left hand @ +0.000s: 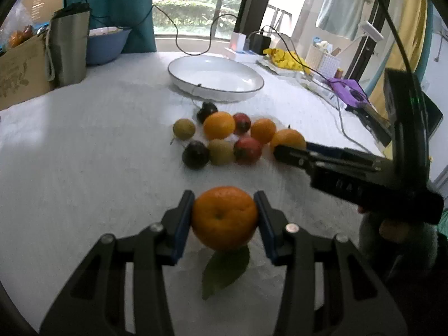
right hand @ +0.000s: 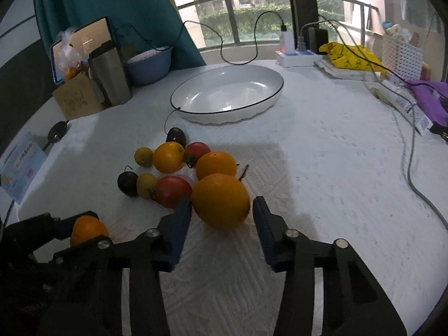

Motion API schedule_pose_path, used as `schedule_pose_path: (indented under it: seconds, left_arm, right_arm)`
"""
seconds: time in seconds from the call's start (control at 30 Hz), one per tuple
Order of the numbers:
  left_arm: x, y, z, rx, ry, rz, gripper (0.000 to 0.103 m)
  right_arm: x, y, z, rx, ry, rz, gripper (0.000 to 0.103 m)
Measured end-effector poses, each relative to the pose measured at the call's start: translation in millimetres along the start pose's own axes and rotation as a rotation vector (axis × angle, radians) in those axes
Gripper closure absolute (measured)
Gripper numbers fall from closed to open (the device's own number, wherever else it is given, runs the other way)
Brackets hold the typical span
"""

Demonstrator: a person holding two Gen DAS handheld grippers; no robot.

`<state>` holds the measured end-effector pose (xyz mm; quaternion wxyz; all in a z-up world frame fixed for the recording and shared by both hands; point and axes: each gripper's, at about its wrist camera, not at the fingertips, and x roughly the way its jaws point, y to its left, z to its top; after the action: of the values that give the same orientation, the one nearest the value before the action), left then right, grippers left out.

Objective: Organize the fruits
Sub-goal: 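Carry the mandarin and orange over the white bowl with both grippers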

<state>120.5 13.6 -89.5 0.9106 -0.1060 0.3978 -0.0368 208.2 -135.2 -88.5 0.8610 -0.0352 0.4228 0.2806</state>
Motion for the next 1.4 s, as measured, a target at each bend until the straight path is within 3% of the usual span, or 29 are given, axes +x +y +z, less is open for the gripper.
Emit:
schedule_pose_path:
  seconds: [0.4,0.9,1.4]
  left_arm:
    - [2.4,7.8,42.7,-0.005,-0.077,-0.043,0.058]
    - [18.3,20.6,101.7,0.009,-0.157,-0.059,0.058]
    - [65.5,43.6,152.6,-0.001,-0.118,-0.068,0.058]
  right_arm:
    - [-8.2,-2.9,15.1,0.01,-0.03,-0.004,0.058]
    - [-7.2,-10.5,59.8,-0.008,-0.105,-0.024,0.058]
    - [23.5,-20.7,113.1,-0.06,-0.141,-0.037,0.058]
